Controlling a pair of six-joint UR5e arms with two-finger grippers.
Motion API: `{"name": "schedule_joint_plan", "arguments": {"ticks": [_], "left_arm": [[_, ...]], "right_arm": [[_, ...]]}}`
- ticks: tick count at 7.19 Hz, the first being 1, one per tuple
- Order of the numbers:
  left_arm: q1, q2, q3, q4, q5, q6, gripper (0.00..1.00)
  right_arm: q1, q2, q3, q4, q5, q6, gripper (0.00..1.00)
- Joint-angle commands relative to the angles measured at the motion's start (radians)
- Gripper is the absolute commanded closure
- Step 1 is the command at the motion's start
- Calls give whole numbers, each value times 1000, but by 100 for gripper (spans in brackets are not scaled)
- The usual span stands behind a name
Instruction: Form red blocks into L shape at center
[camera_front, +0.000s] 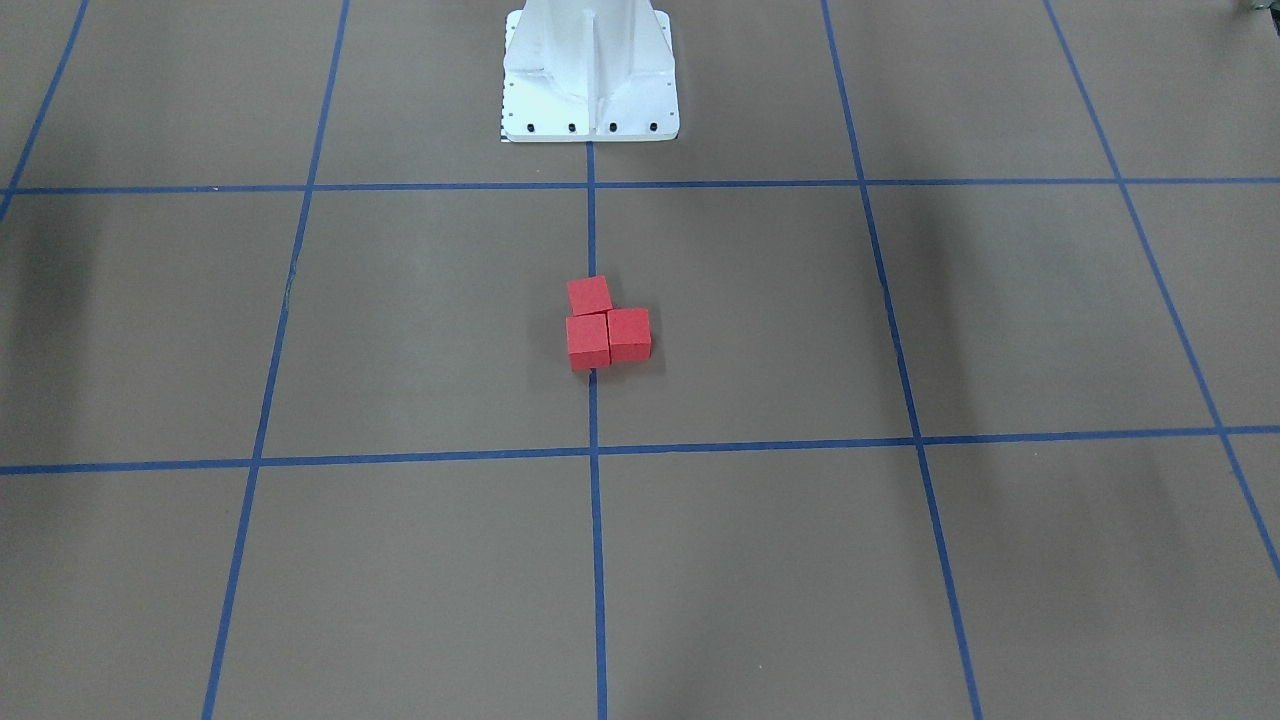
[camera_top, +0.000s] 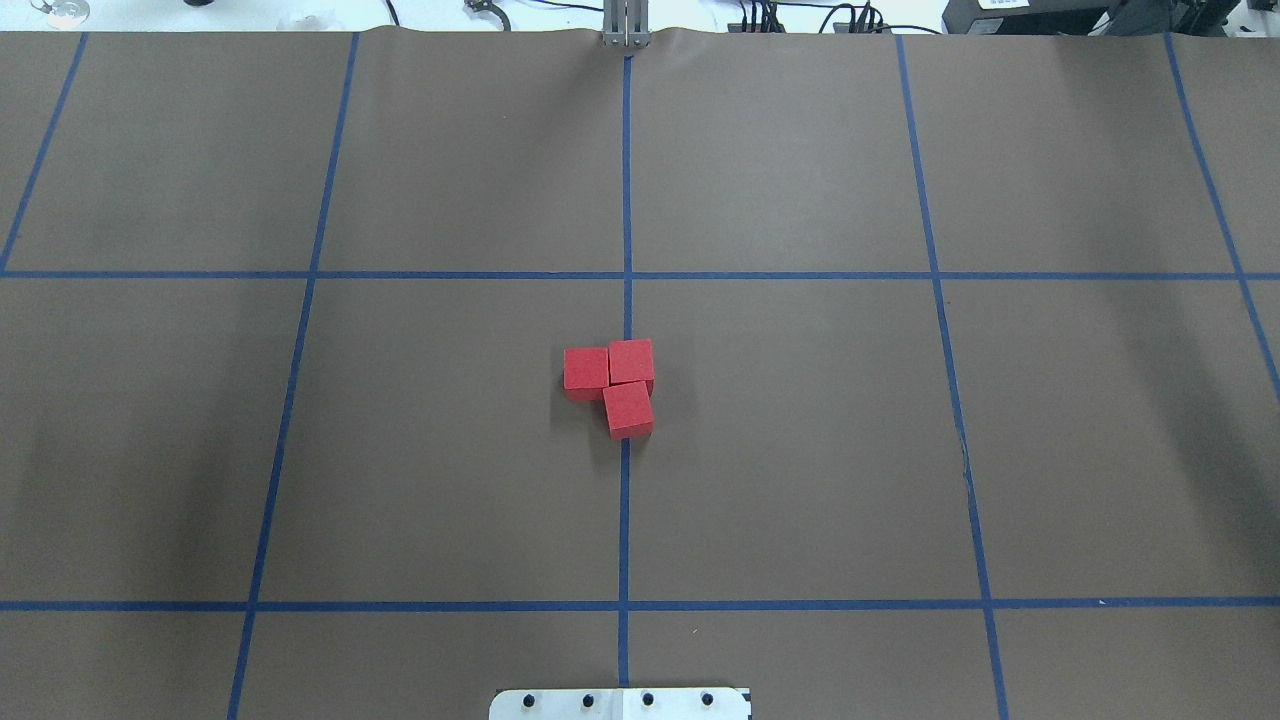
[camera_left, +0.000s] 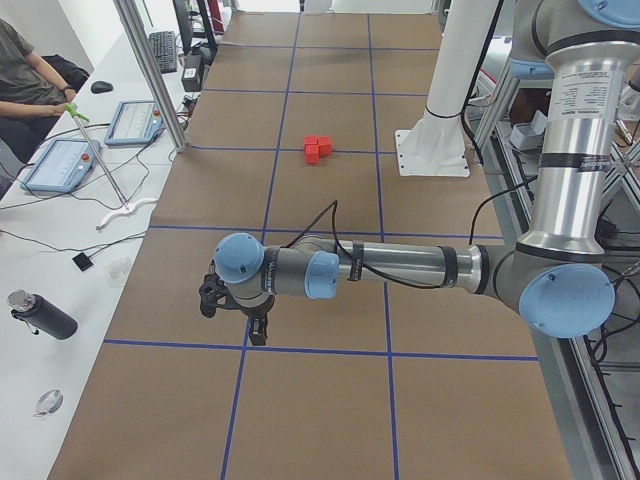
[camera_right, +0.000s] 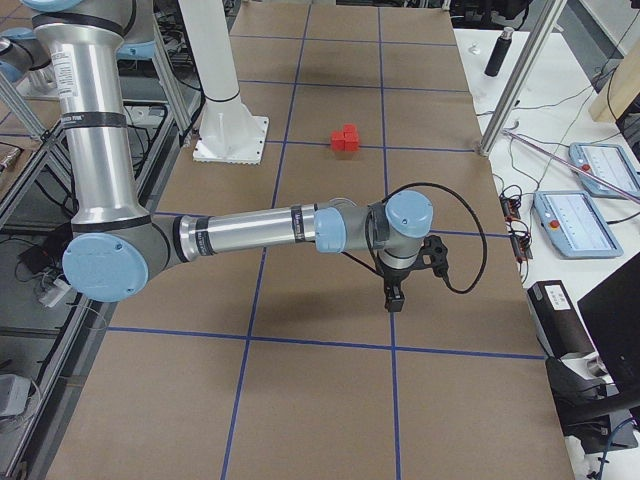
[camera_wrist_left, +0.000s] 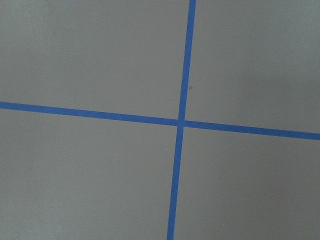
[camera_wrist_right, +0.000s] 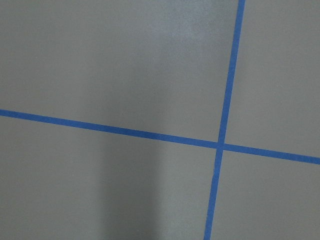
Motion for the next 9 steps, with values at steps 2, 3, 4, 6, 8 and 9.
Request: {"name": "schedule_joint_plan", "arguments": {"ticks": [2, 3, 4, 6, 8, 9], "left_arm": [[-1, 2, -13, 3, -10, 0, 0], [2, 13, -13, 0, -8, 3, 0], [2, 14, -16, 0, -8, 3, 0], [2, 19, -25, 0, -8, 2, 0], [1, 20, -28, -2, -10, 0, 0], [2, 20, -26, -2, -10, 0, 0]], "right_arm": [[-1, 3, 6, -8, 0, 0, 0], [-1, 3, 6, -6, 0, 2, 0], [-1, 3, 5, -6, -3, 4, 0], [-1, 1, -3, -6, -13, 0, 0], [-4, 1, -8, -8, -13, 7, 0], [-10, 1, -8, -6, -13, 10, 0]]}}
